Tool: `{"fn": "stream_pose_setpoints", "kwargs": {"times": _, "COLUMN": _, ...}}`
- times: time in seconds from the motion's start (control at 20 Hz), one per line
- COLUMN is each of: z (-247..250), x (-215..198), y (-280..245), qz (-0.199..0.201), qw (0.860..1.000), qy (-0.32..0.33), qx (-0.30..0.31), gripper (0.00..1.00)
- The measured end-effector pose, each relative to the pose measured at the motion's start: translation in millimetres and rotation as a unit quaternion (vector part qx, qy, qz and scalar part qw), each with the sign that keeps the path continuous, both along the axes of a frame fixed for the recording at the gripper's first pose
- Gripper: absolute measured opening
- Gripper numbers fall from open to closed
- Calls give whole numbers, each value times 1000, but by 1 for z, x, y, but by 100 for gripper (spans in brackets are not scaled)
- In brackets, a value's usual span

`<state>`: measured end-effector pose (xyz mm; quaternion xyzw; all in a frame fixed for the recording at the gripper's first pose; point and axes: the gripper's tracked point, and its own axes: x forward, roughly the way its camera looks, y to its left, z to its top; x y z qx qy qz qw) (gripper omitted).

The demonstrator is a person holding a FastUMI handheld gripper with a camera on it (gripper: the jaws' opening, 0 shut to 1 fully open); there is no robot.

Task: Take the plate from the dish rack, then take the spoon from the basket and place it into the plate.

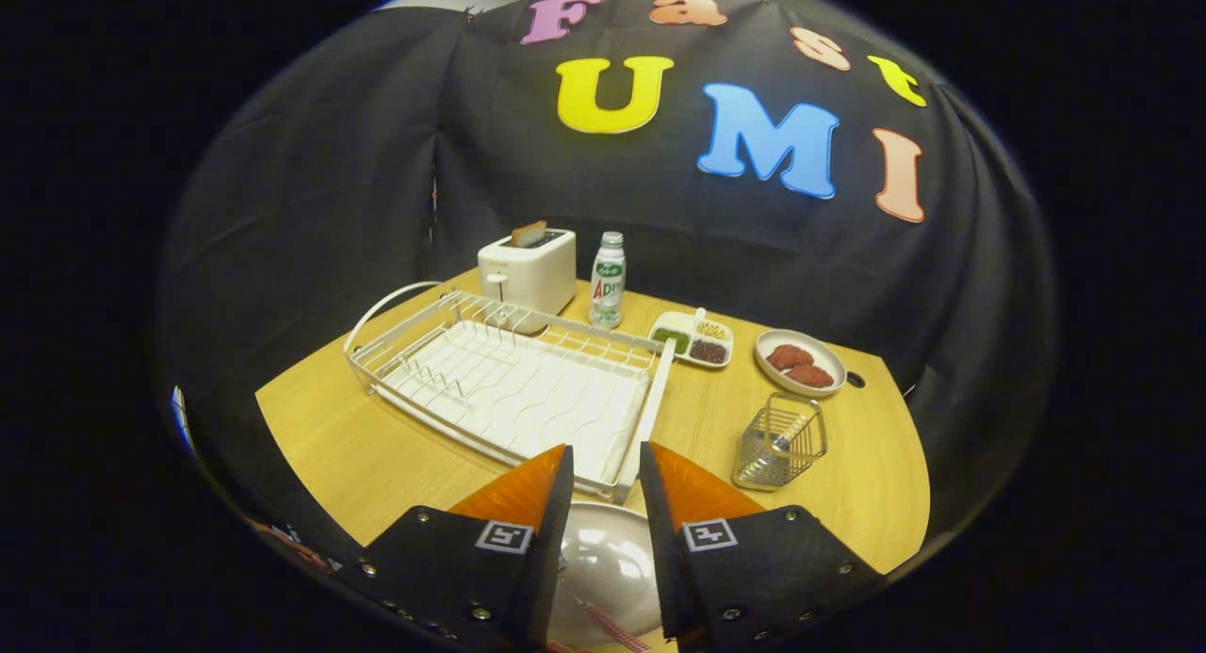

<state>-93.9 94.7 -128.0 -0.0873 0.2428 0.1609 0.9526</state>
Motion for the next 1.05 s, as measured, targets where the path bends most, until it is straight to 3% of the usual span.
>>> {"fn": "stream_pose_setpoints", "kwargs": {"times": 0.3, "z": 75, "x": 18, "y": -65, "qz": -68, "qw": 993, "qy": -84, "qx": 39, "gripper": 43}}
{"fn": "stream_pose_setpoints", "kwargs": {"times": 0.6, "z": 152, "x": 29, "y": -137, "qz": -133, "qw": 970, "qy": -184, "qx": 82, "gripper": 45}}
{"fn": "stream_pose_setpoints", "kwargs": {"times": 0.7, "z": 165, "x": 22, "y": -159, "qz": -148, "qw": 963, "qy": -207, "qx": 86, "gripper": 97}}
{"fn": "stream_pose_setpoints", "kwargs": {"times": 1.05, "z": 139, "x": 31, "y": -220, "qz": -168, "qw": 958, "qy": -215, "qx": 85, "gripper": 96}}
